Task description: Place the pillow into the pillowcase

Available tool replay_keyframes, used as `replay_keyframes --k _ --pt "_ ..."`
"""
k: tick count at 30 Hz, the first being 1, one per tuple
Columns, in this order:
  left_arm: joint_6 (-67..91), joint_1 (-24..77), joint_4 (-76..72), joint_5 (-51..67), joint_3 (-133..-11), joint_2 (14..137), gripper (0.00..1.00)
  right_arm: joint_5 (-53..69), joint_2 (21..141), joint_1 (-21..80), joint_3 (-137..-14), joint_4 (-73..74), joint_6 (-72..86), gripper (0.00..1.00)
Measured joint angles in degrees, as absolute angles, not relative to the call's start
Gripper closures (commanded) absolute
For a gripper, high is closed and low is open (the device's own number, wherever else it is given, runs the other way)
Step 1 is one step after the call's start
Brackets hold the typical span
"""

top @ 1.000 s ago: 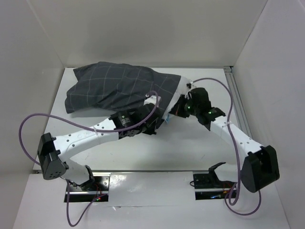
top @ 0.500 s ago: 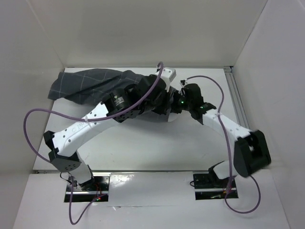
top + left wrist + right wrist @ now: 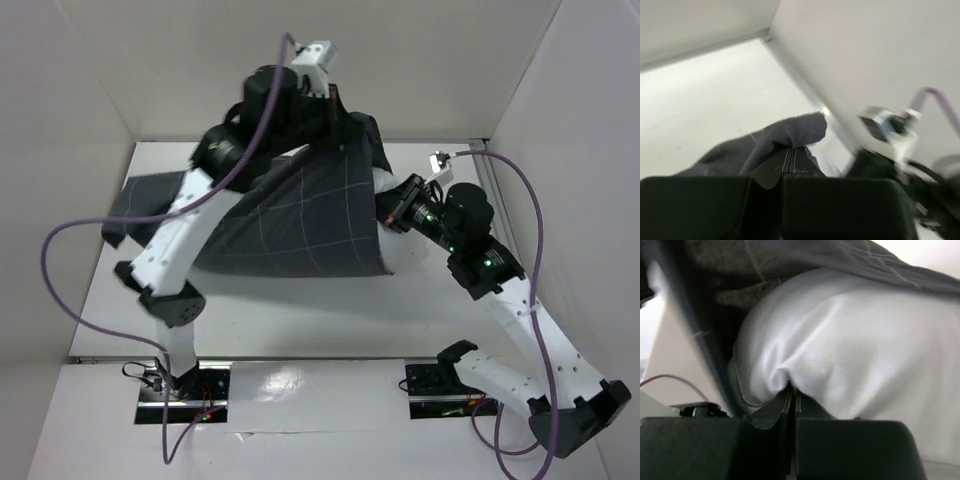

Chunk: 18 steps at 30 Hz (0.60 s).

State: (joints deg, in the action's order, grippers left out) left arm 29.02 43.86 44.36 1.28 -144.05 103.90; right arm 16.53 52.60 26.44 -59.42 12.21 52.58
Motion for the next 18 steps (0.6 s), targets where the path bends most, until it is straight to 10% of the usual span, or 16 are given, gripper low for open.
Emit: replay_keyframes --k 2,6,7,10,14,18 --pt "29.04 41.21 42.98 3.11 -144.62 110.34 0.99 14.52 54.11 26.04 -58.15 12.47 54.33 1.00" --pt "27.09 39.07 42.26 3.55 -143.92 123.17 0.18 11.77 60.20 20.56 -51.62 12.53 56.60 1.00" --pt "26.00 38.89 42.70 3.31 -142.69 125.62 0.11 12.16 62.50 17.80 -49.98 12.43 56.95 1.00" --pt "24.08 39.18 44.62 0.93 -137.10 126.56 0.06 13.17 71.11 9.39 -48.84 9.93 56.47 0.82" --pt "22.39 43.05 44.91 -3.36 -126.98 118.13 0.31 15.27 81.10 1.52 -50.41 9.85 52.18 0.45" --pt "22.90 49.45 45.01 -8.93 -114.83 103.63 0.20 16.21 81.01 -1.39 -50.13 13.06 47.48 0.21"
